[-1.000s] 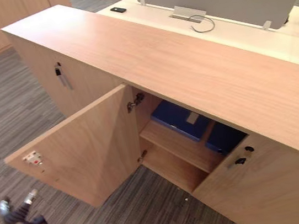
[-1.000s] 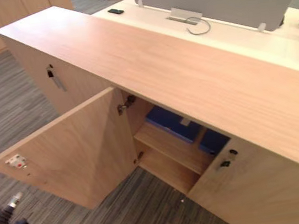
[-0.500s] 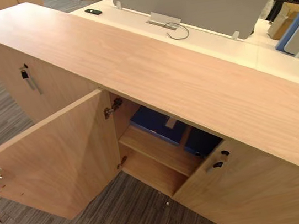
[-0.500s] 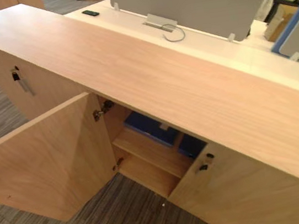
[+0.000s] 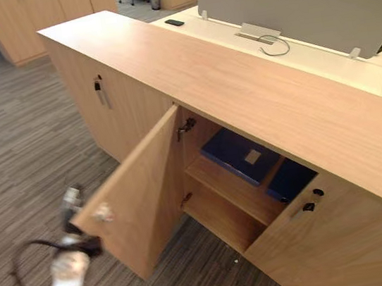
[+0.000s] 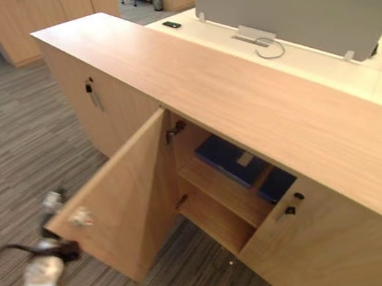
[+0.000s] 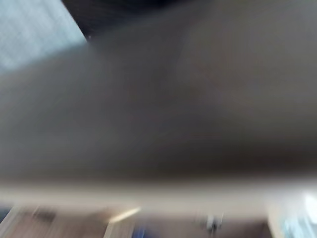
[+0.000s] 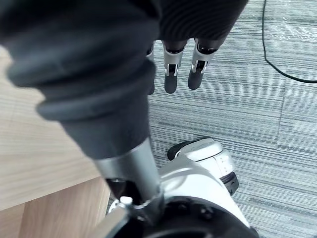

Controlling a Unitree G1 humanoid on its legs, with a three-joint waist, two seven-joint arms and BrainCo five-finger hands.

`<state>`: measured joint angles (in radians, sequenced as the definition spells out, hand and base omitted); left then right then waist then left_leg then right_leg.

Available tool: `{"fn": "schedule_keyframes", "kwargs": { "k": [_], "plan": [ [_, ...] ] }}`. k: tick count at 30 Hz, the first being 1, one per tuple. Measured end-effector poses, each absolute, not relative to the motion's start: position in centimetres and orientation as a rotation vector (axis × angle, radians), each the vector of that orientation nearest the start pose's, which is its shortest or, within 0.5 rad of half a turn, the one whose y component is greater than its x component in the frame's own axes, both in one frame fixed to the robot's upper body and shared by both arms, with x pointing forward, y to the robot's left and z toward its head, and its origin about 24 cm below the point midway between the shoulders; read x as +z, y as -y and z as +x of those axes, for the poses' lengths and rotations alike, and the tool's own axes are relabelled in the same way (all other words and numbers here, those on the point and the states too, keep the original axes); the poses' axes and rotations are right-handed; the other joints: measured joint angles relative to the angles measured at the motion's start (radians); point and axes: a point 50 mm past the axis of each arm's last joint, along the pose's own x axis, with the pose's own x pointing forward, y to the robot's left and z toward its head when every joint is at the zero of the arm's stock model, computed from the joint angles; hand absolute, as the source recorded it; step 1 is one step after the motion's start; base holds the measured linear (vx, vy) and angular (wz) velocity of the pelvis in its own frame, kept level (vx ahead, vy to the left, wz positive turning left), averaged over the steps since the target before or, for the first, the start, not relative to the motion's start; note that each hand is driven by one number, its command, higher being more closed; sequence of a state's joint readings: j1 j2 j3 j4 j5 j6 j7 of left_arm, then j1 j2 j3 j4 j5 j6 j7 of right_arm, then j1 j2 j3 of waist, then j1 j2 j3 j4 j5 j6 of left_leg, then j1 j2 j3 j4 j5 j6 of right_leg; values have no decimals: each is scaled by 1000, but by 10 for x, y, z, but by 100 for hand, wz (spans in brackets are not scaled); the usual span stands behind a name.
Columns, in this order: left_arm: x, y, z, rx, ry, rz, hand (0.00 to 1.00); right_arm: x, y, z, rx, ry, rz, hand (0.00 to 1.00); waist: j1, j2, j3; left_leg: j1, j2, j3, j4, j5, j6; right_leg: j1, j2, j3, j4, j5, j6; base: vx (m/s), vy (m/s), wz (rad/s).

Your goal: Walk over to the cabinet, pick up the folder, carry it to the office cabinet, place the folder inside the office cabinet, then close the office cabinet door

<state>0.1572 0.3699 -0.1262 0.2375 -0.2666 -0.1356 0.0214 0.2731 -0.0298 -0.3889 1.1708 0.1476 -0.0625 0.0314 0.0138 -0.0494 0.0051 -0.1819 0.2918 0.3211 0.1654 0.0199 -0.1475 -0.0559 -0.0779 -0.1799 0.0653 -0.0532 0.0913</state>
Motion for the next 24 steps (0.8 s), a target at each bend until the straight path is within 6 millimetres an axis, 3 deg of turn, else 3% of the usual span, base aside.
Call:
{"fn": "schedule_keyframes", "kwargs": {
  "k": [2, 5, 9, 15, 20, 24],
  "plan": [
    [-41, -159, 188, -252, -338, -77, 0, -174, 200, -11, -530, -1299, 306, 0, -8, -2, 2, -11, -2, 8, -7, 9, 1, -22, 0, 17, 4, 2, 4, -64, 21, -13],
    [-52, -116, 169, -463, -433, -251, 0, -174, 202, -3, -480, -1287, 260, 0, -41, 7, 8, -13, 3, 18, -12, 16, 2, -35, 3, 23, 5, 6, 10, -20, -9, -19],
    [-57, -78, 148, -678, -508, -341, 0, -172, 210, 2, -438, -1264, 204, 0, -56, 32, 8, -29, 10, 17, -12, 21, -5, -57, 9, 21, 6, 9, 8, 40, -34, -3],
    [-51, -56, 149, -815, -490, -327, 0, -166, 229, 8, -345, -1229, 124, 0, -68, 89, 11, -48, 8, -12, -11, 30, -1, -57, 11, -4, 8, 19, -6, 96, -7, 6],
    [-49, -48, 152, -846, -461, -282, 0, -163, 244, 13, -364, -1220, 77, 0, -80, 136, 28, -46, 7, -23, -6, 32, -1, -48, 10, -7, 5, 18, -6, 19, 1, 2],
    [-85, -66, 152, -678, -586, -215, 0, -161, 247, 14, -366, -1200, 74, 0, -90, 153, 37, -47, 12, -32, 44, 51, 8, -41, 13, 7, 3, 10, -22, -81, -15, -5]
  ]
}}
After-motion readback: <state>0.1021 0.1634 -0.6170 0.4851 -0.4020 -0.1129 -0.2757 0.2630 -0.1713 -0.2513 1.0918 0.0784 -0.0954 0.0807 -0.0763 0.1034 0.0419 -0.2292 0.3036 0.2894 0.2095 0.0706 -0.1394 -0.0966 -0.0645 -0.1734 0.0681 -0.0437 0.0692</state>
